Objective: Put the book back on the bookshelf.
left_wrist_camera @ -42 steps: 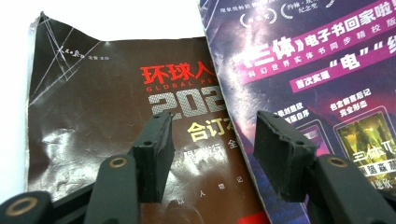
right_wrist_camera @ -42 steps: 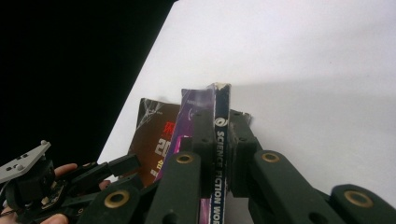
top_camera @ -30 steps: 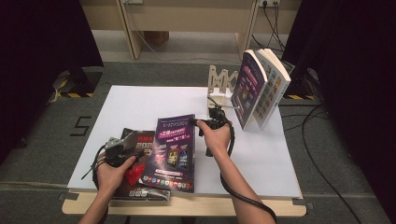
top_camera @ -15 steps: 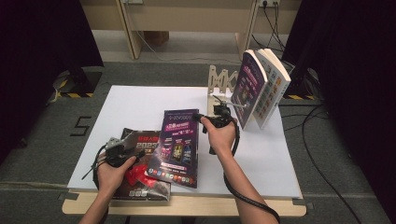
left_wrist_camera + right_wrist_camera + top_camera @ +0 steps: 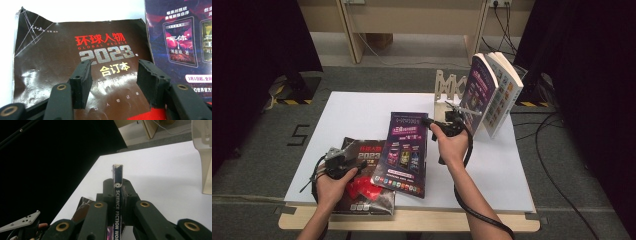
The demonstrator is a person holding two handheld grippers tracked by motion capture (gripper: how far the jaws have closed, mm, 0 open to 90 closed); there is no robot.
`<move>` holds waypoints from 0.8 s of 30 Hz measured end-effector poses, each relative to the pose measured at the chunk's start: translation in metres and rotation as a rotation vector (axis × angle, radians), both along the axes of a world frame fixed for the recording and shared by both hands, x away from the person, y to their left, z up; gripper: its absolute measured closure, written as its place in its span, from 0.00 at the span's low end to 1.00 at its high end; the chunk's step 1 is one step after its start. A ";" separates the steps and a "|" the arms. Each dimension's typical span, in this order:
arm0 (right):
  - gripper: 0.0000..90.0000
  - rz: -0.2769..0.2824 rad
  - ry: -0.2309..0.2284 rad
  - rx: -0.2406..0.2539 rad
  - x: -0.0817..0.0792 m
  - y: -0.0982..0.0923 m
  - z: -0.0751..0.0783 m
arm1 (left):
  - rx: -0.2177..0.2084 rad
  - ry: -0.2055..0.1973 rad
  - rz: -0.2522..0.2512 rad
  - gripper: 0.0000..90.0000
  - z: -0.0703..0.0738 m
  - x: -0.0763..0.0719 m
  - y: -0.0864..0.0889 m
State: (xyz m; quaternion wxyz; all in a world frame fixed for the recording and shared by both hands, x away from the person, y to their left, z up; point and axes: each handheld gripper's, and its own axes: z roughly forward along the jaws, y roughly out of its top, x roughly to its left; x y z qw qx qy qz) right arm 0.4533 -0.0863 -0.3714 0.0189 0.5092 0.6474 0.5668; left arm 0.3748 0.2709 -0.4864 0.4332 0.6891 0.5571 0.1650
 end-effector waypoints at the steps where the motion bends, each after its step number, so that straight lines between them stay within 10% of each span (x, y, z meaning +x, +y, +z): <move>1: 0.94 -0.002 -0.006 0.002 -0.001 -0.001 0.001 | 0.000 0.000 0.000 0.50 0.000 0.000 0.000; 24: 0.94 -0.060 -0.107 0.022 -0.011 -0.023 0.023 | 0.005 0.000 -0.009 0.50 -0.001 0.000 -0.001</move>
